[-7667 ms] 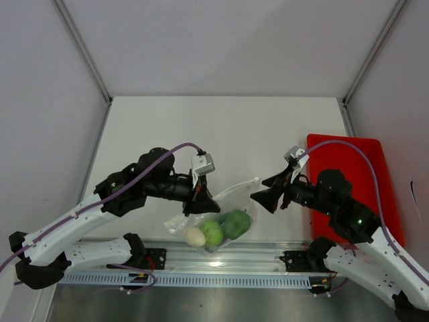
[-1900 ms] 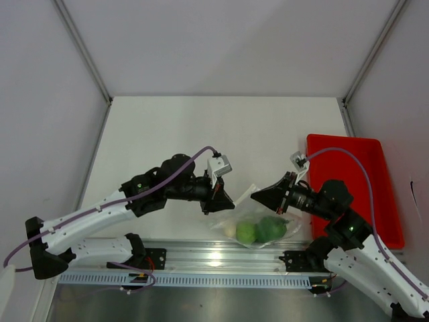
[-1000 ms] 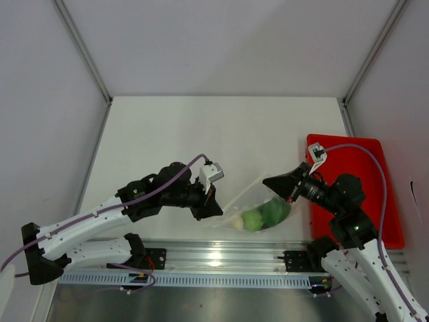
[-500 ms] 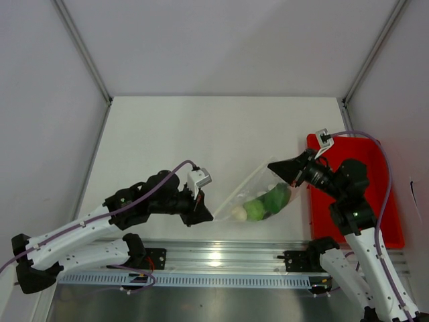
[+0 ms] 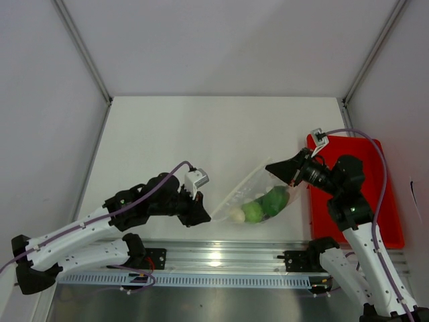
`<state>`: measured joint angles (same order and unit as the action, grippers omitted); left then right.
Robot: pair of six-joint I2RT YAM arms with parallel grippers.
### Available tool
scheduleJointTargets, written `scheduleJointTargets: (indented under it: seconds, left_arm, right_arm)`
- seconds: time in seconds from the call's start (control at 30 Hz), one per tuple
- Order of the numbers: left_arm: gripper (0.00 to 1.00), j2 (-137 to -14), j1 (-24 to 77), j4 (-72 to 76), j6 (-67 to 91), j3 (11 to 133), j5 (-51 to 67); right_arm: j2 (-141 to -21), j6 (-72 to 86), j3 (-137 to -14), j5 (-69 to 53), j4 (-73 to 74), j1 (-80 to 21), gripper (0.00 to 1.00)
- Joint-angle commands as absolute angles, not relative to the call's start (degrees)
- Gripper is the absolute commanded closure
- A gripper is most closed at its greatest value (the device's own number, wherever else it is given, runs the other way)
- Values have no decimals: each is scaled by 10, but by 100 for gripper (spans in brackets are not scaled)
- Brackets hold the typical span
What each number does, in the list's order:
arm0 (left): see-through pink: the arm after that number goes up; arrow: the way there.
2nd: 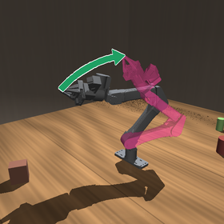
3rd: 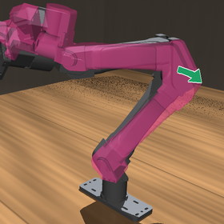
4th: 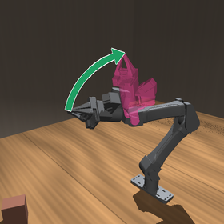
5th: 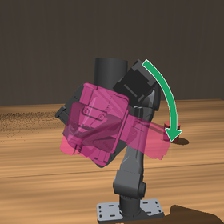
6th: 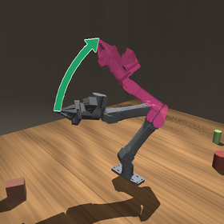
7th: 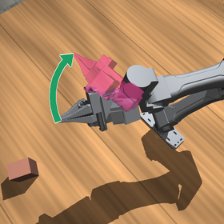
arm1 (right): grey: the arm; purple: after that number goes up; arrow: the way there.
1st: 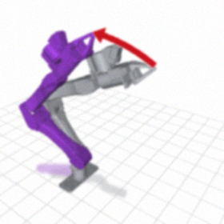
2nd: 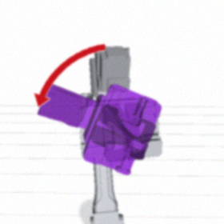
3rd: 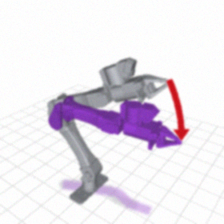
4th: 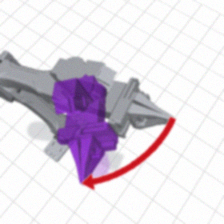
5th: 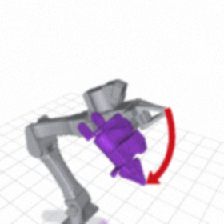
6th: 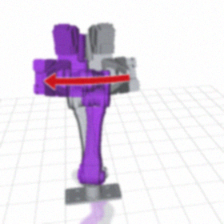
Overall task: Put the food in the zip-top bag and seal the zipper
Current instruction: Zip the zipper food storage bag at the center of the board, then place the zipper food storage bag at the center of the board.
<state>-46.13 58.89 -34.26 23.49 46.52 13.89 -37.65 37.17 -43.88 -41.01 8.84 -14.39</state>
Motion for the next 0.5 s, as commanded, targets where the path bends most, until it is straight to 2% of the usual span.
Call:
scheduleJointTargets:
  seconds: [0.0, 0.03, 0.07, 0.17, 0.27, 0.47]
  left_arm:
    - [67, -478, 587, -364, 259, 494, 53]
    - [59, -482, 587, -367, 264, 504, 33]
    - [44, -490, 587, -372, 267, 514, 11]
    - [17, -497, 586, -394, 281, 541, -61]
    - [2, -483, 586, -402, 280, 560, -104]
    - [0, -439, 586, -410, 268, 576, -141]
  right_arm:
    - [-392, 354, -433, -409, 108, -149, 100]
    - [-397, 354, -432, -406, 114, -149, 100]
    - [-407, 354, -431, -401, 117, -151, 100]
    - [-432, 348, -432, -389, 119, -157, 100]
    - [-473, 345, -434, -375, 110, -160, 100]
    - [-577, 331, -456, -341, 73, -162, 100]
